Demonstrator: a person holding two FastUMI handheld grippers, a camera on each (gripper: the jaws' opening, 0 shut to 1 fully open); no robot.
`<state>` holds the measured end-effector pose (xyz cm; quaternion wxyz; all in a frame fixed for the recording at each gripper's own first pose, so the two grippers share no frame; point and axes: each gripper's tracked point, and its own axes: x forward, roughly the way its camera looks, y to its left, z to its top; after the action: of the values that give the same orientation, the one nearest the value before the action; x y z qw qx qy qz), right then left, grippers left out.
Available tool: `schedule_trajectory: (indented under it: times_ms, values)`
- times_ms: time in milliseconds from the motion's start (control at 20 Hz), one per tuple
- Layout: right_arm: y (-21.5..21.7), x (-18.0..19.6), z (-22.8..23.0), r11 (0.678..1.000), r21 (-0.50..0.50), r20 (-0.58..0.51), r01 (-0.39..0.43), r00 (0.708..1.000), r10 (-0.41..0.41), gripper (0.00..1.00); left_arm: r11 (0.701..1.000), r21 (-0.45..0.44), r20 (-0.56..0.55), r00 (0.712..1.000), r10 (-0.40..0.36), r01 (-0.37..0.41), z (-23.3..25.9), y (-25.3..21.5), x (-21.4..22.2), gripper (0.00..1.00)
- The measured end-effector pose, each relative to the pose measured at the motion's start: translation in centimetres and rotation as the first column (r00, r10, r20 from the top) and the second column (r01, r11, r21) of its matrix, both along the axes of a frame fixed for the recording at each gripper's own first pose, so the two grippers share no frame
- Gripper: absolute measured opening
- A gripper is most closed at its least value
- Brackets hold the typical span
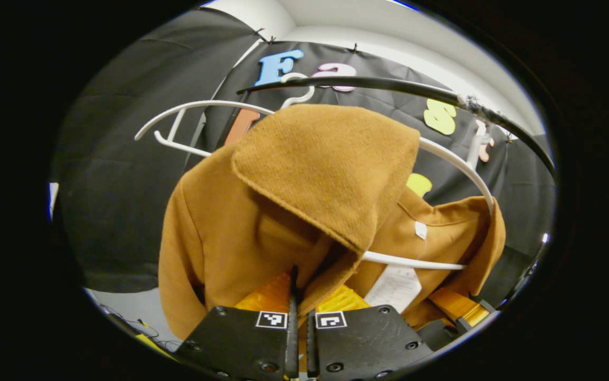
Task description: Grasp the clothes on the hanger with both hands and then place them into the laundry hamper below.
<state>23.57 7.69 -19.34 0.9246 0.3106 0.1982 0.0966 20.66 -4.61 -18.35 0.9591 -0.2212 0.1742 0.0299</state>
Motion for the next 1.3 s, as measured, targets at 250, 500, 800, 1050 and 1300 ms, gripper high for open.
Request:
schedule_trajectory:
  times_ms: [250,500,800,1050,1300]
  values:
    - [-1.8,-0.4,1.3,0.999,-0.031,-0.006,0.038,0.999,-0.038,0.13,0.999,0.044,0.025,0.999,-0.021,0.02,0.9,1.4,-2.9,0.06]
    - [-4.0,-1.5,2.6,0.996,0.004,0.024,0.085,0.996,-0.085,0.13,0.996,0.072,0.061,0.996,-0.065,0.06,2.6,2.3,-5.1,0.06]
    - [-5.9,-2.9,4.9,0.99,0.064,0.057,0.128,0.99,-0.132,0.1,0.995,0.089,0.123,0.991,-0.043,0.032,5.6,4.9,-6.1,0.07]
    - [-7.9,-1.5,7.1,0.963,0.175,0.094,0.203,0.971,-0.221,0.12,0.994,0.105,0.163,0.986,-0.026,0.009,7.9,7.0,-6.2,0.02]
    - [-8.7,0.0,7.3,0.962,0.169,0.091,0.214,0.969,-0.231,0.09,0.992,0.129,0.186,0.982,-0.018,-0.007,9.4,8.8,-5.6,0.02]
